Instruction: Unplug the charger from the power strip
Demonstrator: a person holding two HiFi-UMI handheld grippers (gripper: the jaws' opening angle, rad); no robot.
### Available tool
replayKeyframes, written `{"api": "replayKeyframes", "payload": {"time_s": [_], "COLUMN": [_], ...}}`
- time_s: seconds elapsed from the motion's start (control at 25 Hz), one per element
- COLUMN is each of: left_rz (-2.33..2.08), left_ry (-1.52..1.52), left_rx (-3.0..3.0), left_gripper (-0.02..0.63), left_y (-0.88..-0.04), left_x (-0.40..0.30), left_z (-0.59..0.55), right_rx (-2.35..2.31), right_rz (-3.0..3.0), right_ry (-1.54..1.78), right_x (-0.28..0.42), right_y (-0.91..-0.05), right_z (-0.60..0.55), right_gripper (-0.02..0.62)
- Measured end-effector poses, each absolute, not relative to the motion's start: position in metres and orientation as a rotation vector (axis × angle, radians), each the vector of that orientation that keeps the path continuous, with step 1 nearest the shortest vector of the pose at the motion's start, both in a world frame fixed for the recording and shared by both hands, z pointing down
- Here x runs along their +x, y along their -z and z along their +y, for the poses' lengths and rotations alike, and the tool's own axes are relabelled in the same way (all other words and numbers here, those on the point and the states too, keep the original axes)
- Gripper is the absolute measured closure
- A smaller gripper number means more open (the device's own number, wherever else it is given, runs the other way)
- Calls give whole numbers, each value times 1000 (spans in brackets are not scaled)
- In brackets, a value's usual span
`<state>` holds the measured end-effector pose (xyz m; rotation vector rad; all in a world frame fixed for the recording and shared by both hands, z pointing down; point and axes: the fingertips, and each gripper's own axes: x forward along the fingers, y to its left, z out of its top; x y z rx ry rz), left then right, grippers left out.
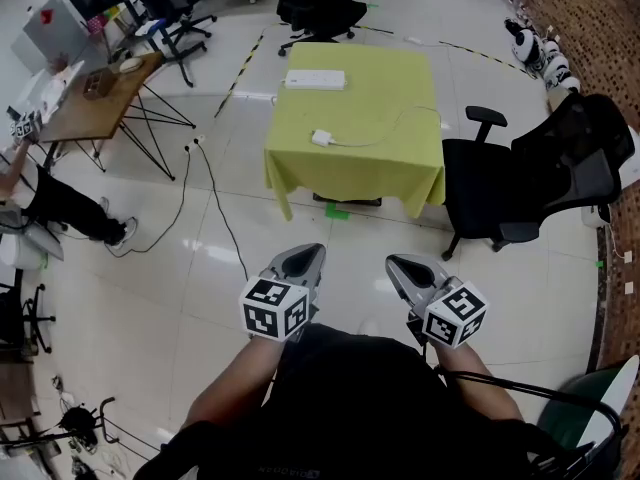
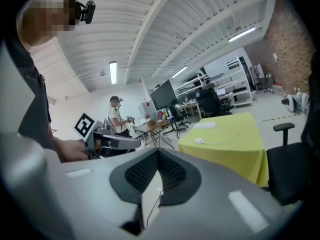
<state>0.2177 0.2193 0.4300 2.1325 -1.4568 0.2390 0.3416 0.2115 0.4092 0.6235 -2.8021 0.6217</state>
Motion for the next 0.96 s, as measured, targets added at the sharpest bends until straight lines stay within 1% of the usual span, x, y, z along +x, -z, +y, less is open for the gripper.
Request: {"api": "replayKeyframes", "payload": {"time_s": [0.36, 0.96], "left_rz": [-1441, -1417], "left_ry": [-303, -307], "left_rx": [2153, 2169], "left_gripper": [600, 600], "left_y": [-427, -428], "left_x": [220, 217], "left_z": [228, 235], "right_rx": [651, 654], "right_rz": [-2834, -2820], "right_ry": [-665, -658], "right_x": [335, 330], "right_y": [-409, -412], "right_z": [217, 228], "right_gripper": [594, 595]}}
